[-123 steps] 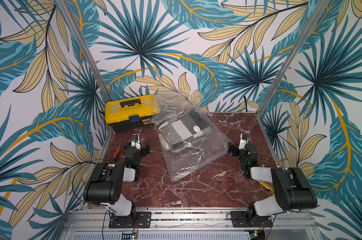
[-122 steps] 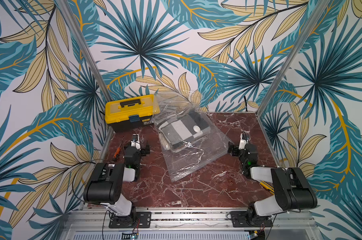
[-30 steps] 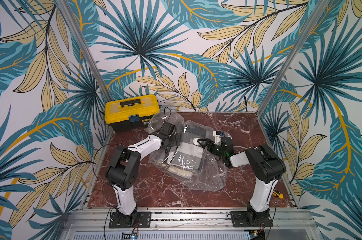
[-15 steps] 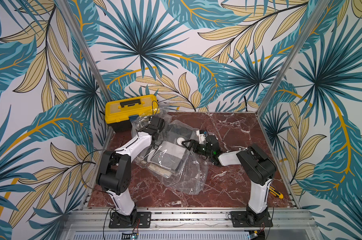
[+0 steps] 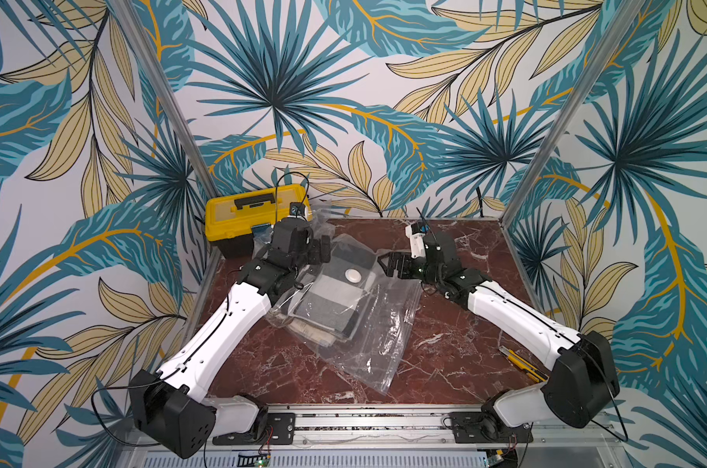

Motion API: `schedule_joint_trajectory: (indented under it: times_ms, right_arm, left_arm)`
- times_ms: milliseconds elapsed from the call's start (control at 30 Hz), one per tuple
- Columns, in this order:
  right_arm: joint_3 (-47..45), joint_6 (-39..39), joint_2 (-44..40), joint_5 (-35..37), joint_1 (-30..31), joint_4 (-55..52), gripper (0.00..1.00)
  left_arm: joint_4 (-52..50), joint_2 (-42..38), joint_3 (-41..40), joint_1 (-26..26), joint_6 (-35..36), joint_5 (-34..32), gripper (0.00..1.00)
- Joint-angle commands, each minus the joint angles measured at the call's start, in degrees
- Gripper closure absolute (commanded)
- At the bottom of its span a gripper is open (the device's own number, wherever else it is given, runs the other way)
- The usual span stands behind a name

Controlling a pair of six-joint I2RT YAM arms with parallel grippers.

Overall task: Take the blanket out of the vacuum bag
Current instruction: Adjust the vacuum bag at the center of the board.

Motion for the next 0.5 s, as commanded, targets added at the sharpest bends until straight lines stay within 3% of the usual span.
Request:
schedule_joint_trajectory:
  times_ms: [0,100,233,300,400,467]
  right_arm:
    - [-4.1,-2.2,-1.8,4.3,-1.8,-13.6,0.01]
    - [-7.2,-1.2,-4.7,2.8,-4.2,-14.7,0.01]
    - [-10.3,-2.0,-8.1,7.5,-7.5,-16.8,0.01]
    - [-12.7,-1.3,-9.8,7.1,-12.6,-15.1,0.0]
    - [-15.4,-0.9,-10.8,1.2,-22.0,-11.9,0.01]
    - [-14.7,-2.1,-10.3,-0.1,-25.2,-12.2,0.0]
  left_arm:
    - [0.1,-0.1,-2.2,-2.4,3.7,5.0,0.0]
    - [1.1,-1.0,-4.0,-5.8,6.2,5.6,0.0]
    - [3.5,-0.6,-6.1,-13.7,12.4,6.4,0.01]
    - [3.3,1.9,-5.7,-19.5,15.6,2.2,0.01]
    - [3.7,7.2,-4.6,-26.7,18.6,-4.8,0.04]
    - [4.0,11.5,-2.9,-30.5,19.6,-8.8,0.05]
